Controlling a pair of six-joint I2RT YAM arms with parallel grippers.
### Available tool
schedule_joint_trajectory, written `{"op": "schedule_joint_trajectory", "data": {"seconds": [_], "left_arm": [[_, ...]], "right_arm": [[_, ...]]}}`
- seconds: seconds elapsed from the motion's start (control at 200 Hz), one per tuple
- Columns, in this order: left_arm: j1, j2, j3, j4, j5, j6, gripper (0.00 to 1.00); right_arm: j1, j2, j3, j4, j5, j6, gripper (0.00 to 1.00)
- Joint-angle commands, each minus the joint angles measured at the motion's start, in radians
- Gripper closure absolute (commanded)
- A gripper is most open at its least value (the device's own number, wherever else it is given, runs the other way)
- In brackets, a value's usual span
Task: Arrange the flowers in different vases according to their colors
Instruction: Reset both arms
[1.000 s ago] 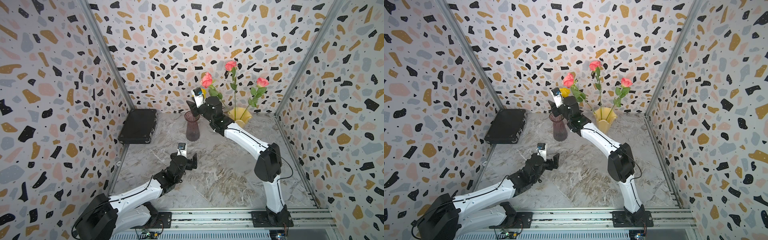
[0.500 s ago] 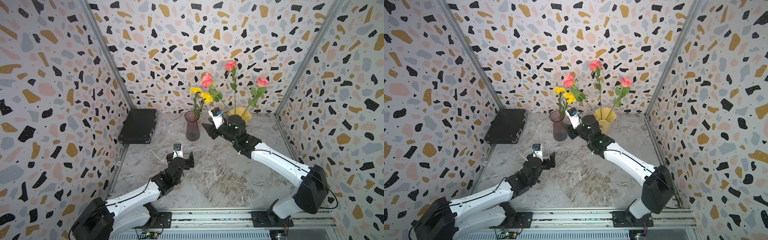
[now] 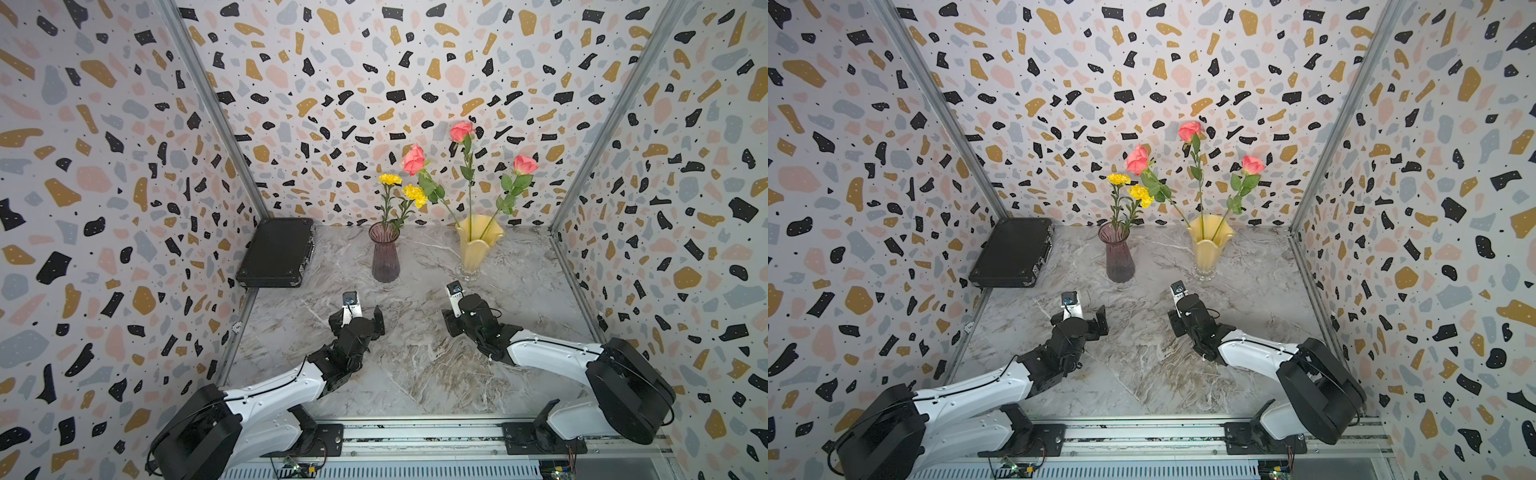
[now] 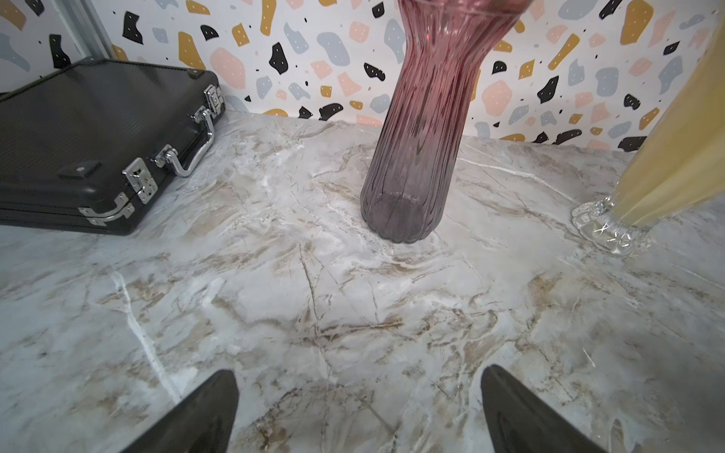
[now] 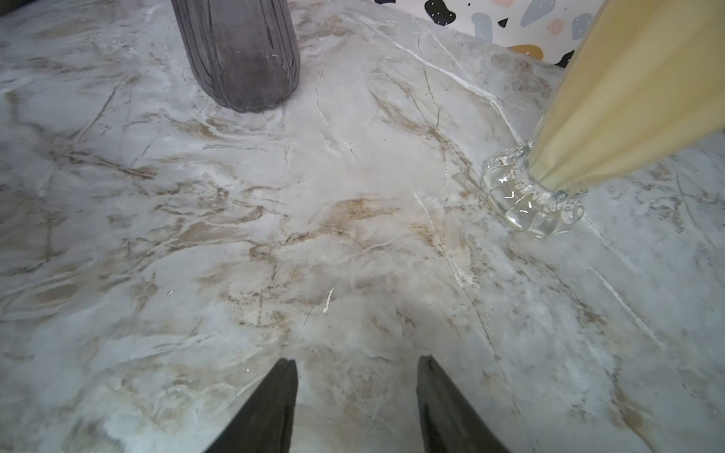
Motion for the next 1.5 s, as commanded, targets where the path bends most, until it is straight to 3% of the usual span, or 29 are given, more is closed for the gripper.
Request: {"op": "schedule_joint_trajectory", "data": {"seconds": [0.0, 0.145, 0.446, 0.706, 1.046, 1.121, 1.182, 1.327, 1.402, 1.497], "left_arm": [[0.002, 0.017, 0.046, 0.011, 0.024, -0.007, 0.01], [0.002, 0.031, 0.048, 0.011, 0.027, -0.008, 0.01], [0.004, 0.055, 0.059, 0.011, 0.048, 0.008, 0.01], [0.004, 0.072, 0.071, 0.005, 0.104, 0.006, 0.01], [0.005, 0.087, 0.092, -0.024, 0.211, -0.016, 0.01], [0.003, 0.106, 0.109, -0.098, 0.215, -0.121, 0.01], [0.003, 0.106, 0.12, -0.173, 0.281, -0.22, 0.01], [0.002, 0.138, 0.063, -0.082, 0.395, -0.334, 0.01], [0.002, 0.152, 0.089, -0.106, 0.447, -0.323, 0.01], [0.002, 0.136, 0.204, -0.315, 0.483, -0.245, 0.01]], "right_arm": [[0.003, -0.024, 0.023, 0.069, 0.088, 0.028, 0.34], [0.003, -0.056, -0.003, 0.09, 0.157, 0.024, 0.05], [0.003, -0.02, 0.046, -0.017, 0.44, -0.034, 0.02], [0.003, -0.005, 0.068, -0.035, 0.209, 0.002, 0.03], [0.003, -0.073, 0.005, 0.05, 0.138, 0.028, 0.0], [0.003, -0.075, -0.028, 0.118, 0.107, 0.037, 0.0], [0.004, -0.064, -0.041, 0.16, 0.074, 0.039, 0.0], [0.004, -0.05, -0.002, 0.104, 0.033, 0.032, 0.0], [0.004, -0.081, 0.011, 0.066, 0.036, 0.033, 0.0], [0.004, -0.144, -0.006, 0.057, 0.107, 0.024, 0.0]]}}
